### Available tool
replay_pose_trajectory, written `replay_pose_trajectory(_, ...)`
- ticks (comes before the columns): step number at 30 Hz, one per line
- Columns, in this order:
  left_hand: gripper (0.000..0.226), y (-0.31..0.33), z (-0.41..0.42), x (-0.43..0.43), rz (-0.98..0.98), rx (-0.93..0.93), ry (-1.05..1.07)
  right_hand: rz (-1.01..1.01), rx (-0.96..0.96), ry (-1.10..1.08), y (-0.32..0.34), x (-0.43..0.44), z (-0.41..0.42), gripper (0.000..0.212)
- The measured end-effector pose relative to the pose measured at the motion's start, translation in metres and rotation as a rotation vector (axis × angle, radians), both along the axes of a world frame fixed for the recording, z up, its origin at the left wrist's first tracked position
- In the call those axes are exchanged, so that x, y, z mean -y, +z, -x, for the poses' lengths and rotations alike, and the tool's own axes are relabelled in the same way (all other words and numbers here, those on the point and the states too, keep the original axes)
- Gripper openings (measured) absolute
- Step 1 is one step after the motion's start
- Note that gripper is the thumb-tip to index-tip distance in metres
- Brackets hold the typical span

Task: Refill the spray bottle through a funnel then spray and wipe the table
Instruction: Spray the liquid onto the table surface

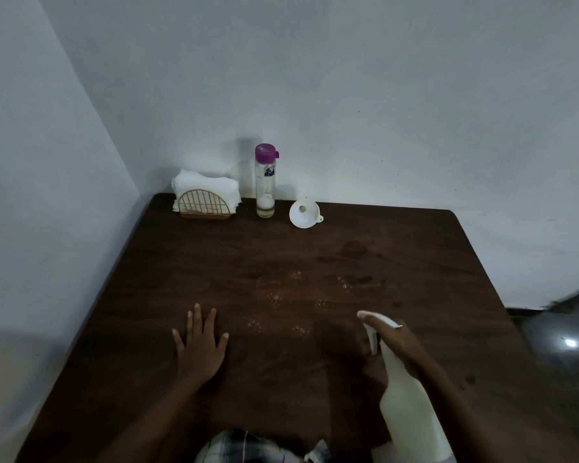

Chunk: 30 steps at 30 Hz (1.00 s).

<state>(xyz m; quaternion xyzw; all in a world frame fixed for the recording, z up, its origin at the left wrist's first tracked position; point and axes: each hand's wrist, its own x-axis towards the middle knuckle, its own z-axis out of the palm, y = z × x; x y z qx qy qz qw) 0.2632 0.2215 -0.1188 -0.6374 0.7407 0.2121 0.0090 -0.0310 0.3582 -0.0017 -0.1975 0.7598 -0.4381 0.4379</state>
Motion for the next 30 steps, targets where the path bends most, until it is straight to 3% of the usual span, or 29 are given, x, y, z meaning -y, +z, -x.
replay_pose_trajectory(11,0.062,-0.001,-0.003,0.000,-0.006,-0.011,-0.017,-0.315,0.010,0.063,-0.027,-0.018,-0.025,0.017)
replay_pose_trajectory(18,0.063,0.000,-0.005,0.000,-0.004,-0.019,-0.022,-0.161,0.121,0.215,-0.018,-0.018,-0.047,0.018)
replay_pose_trajectory(25,0.063,0.001,-0.007,-0.001,-0.011,-0.023,-0.031,-0.163,-0.085,0.248,-0.030,0.003,-0.075,0.008)
replay_pose_trajectory(30,0.063,0.002,-0.008,-0.001,-0.003,-0.026,-0.031,-0.160,-0.003,0.252,-0.028,-0.001,-0.074,0.011)
